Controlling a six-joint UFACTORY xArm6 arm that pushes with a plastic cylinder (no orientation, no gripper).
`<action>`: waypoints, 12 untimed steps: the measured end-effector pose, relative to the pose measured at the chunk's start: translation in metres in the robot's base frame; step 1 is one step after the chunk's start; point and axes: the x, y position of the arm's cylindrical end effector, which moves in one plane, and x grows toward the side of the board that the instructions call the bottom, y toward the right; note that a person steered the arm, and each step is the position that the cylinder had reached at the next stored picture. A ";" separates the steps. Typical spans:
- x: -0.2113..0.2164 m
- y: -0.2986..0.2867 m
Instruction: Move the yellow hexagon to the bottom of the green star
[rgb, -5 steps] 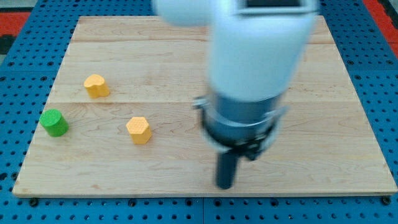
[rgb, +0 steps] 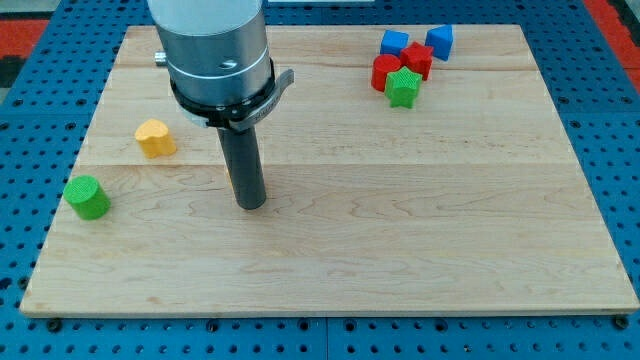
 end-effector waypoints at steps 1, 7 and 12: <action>-0.002 0.000; -0.002 0.015; -0.020 -0.037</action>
